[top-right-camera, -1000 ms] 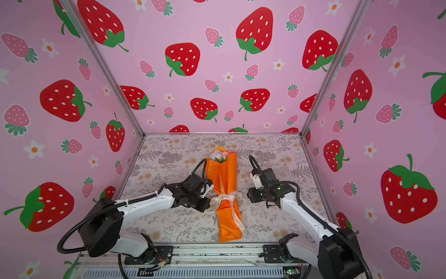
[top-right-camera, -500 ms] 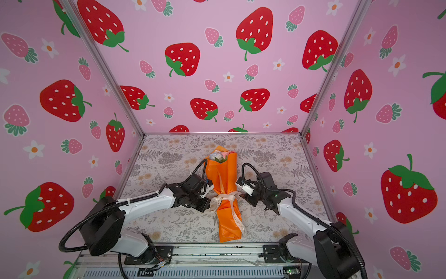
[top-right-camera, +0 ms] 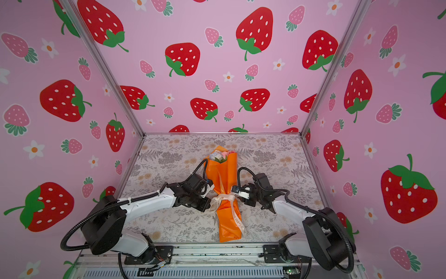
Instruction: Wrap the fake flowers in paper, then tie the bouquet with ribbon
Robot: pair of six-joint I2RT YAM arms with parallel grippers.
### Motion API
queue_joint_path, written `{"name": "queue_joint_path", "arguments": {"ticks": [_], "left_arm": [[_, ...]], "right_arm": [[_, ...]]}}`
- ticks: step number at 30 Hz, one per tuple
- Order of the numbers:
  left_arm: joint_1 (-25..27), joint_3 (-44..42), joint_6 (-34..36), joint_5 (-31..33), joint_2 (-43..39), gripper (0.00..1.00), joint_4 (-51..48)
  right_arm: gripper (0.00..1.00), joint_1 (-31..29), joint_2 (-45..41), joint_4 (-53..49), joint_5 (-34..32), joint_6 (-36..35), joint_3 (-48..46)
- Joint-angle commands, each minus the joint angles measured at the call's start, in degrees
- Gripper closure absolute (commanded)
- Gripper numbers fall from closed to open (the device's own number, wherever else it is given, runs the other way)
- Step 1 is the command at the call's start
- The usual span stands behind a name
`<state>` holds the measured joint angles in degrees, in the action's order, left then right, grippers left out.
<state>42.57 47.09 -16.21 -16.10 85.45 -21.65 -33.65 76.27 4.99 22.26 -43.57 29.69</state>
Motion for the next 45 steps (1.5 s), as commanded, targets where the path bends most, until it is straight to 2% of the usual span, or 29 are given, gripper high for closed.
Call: {"name": "queue_joint_path", "arguments": {"ticks": [1,4,13,15,16,20,23,28,31,34,36,39,41,45], "left_arm": [[-0.1,1.8,0.5,-1.0,-0.6,1.00,-0.4],[-0.2,1.4,0.3,-1.3,-0.9,1.00,0.1],[-0.2,1.6,0.6,-1.3,-0.7,1.00,-0.4],[-0.1,1.5,0.7,-1.3,-0.7,1.00,-0.4],[-0.1,1.5,0.7,-1.3,-0.7,1.00,-0.4],[-0.1,1.8,0.7,-1.3,-0.5,1.00,-0.6],[-0.1,1.7,0.6,-1.3,-0.7,1.00,-0.5],[-0.1,1.6,0.6,-1.4,-0.5,1.00,-0.5],[-0.1,1.8,0.5,-1.4,-0.3,1.00,-0.5],[-0.1,1.9,0.4,-1.3,-0.3,1.00,-0.5],[-0.2,1.8,0.4,-1.0,-0.4,1.00,-0.7],[-0.2,1.7,0.5,-0.2,-0.8,1.00,-1.2],[-0.2,1.5,0.9,0.3,-1.1,1.00,-1.7],[-0.2,2.0,2.7,1.2,-1.0,1.00,-4.1]], "right_arm": [[0.58,-0.7,1.5,0.9,-0.1,-4.1,1.1],[0.60,-1.1,2.4,3.9,-0.4,-3.9,0.4],[0.70,-2.7,4.4,4.3,-3.6,-2.8,1.3],[0.81,-2.7,3.8,4.8,-4.6,-2.7,1.0],[0.82,-2.7,3.6,5.7,-4.9,-2.2,0.7],[0.83,-2.7,4.2,6.9,-5.3,-0.3,1.1],[0.73,-2.7,4.5,6.5,-4.0,0.1,1.3],[0.70,-2.7,5.5,7.6,-3.1,-0.2,1.6],[0.75,-2.7,6.5,8.3,-1.3,0.2,2.1],[0.85,-2.9,6.8,8.9,-3.4,1.8,2.3],[0.93,-2.9,5.6,9.8,-5.5,4.2,1.8],[1.00,-2.9,3.0,9.0,-8.5,10.9,1.6],[1.00,-2.9,1.6,7.8,-11.6,17.4,1.8],[1.00,-2.9,0.4,-1.1,-17.1,29.2,5.5]]}}
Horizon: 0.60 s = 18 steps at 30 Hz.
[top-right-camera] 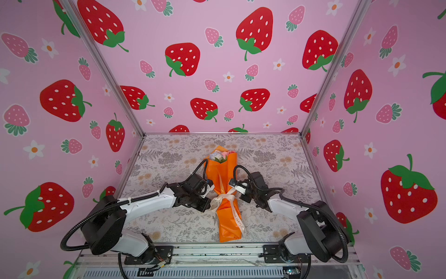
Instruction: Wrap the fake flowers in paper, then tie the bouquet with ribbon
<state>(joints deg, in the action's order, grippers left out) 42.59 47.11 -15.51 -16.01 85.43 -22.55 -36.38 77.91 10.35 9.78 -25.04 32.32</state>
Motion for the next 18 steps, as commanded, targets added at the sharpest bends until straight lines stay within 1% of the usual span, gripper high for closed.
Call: {"name": "queue_joint_path", "arguments": {"ticks": [1,3,5,9,13,18], "left_arm": [[-0.2,2.3,2.5,1.4,-0.8,1.00,-4.0],[-0.2,2.5,3.2,1.8,-0.9,1.00,-4.7],[-0.1,2.9,3.8,2.3,-1.0,1.00,-5.5],[-0.2,3.3,4.4,3.9,-1.4,1.00,-7.7],[-0.2,3.3,4.4,4.3,-1.6,1.00,-8.7],[-0.2,3.1,4.5,5.2,-1.8,1.00,-9.8]], "right_arm": [[1.00,-0.2,-1.6,-8.2,-5.4,12.8,3.6],[1.00,-0.2,-1.8,-10.7,-6.4,16.8,4.6],[1.00,-0.2,-1.5,-14.3,-7.2,19.4,6.0],[1.00,0.0,-0.7,-19.5,-11.4,26.1,8.0],[1.00,0.0,-1.1,-21.8,-12.4,31.2,7.8],[1.00,0.1,-3.5,-23.2,-16.3,36.1,6.0]]}}
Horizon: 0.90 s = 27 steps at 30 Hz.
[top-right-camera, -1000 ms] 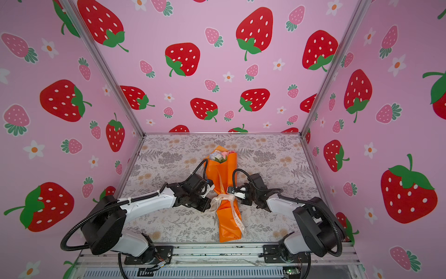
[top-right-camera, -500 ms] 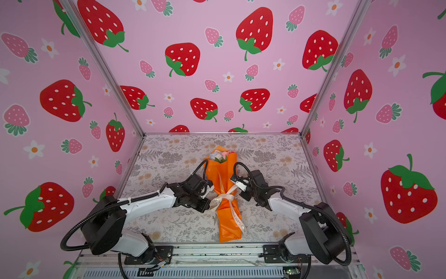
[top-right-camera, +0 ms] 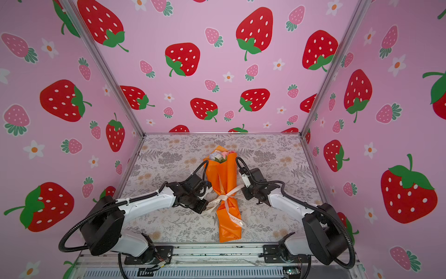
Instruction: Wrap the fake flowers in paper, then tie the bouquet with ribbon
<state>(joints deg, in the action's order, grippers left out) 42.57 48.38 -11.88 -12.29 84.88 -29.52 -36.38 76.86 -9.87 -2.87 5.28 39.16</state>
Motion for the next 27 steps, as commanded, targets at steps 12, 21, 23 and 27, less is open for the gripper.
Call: {"name": "queue_joint_path", "arguments": {"ticks": [12,21,23,27], "left_arm": [[-0.5,2.9,1.4,7.4,0.3,1.00,-7.3],[-1.1,2.2,2.0,6.0,0.7,1.00,-6.8],[-1.1,2.3,2.2,5.4,0.3,1.00,-6.3],[-1.1,2.5,2.3,1.8,-0.8,1.00,-4.0]], "right_arm": [[1.00,0.6,-5.1,-5.0,-10.1,10.9,-3.1],[1.00,4.1,-5.2,-3.4,-8.2,11.9,-5.3],[1.00,4.1,-4.2,-3.1,-7.1,11.2,-5.1],[0.82,4.0,-2.8,-3.3,-1.4,9.2,-2.8]]}}
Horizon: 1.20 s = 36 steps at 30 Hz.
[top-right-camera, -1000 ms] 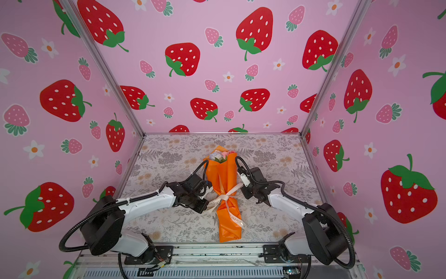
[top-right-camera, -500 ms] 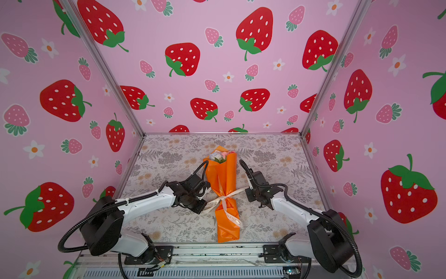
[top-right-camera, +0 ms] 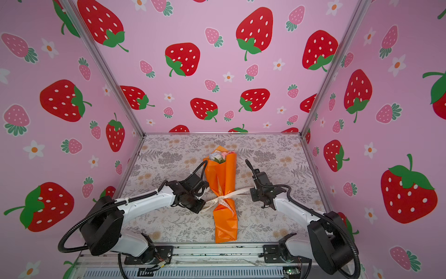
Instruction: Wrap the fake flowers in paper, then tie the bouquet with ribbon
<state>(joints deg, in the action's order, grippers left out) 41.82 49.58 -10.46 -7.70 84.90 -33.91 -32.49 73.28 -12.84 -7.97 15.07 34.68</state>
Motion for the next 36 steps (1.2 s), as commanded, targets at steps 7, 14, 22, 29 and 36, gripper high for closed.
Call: {"name": "queue_joint_path", "arguments": {"ticks": [7,14,22,29,36], "left_arm": [[-0.3,1.6,0.1,-3.8,-1.5,1.00,1.3],[-0.3,1.5,-0.2,-4.5,-2.8,1.00,2.3],[-0.3,1.1,-1.3,-5.5,-3.7,1.00,3.4],[-0.3,0.6,-1.8,-5.7,-4.0,1.00,3.9],[-0.5,1.0,-2.0,-4.6,-3.4,1.00,4.1]], "right_arm": [[0.55,-0.1,-8.8,-7.9,5.9,1.0,6.2],[0.55,-16.3,-10.9,-2.4,25.0,3.4,4.0],[0.51,-26.0,-3.1,3.5,15.7,2.9,3.8],[0.68,-26.9,1.8,4.3,13.1,-1.8,4.8],[1.00,-27.5,-5.9,-0.7,17.9,-1.4,4.0]]}}
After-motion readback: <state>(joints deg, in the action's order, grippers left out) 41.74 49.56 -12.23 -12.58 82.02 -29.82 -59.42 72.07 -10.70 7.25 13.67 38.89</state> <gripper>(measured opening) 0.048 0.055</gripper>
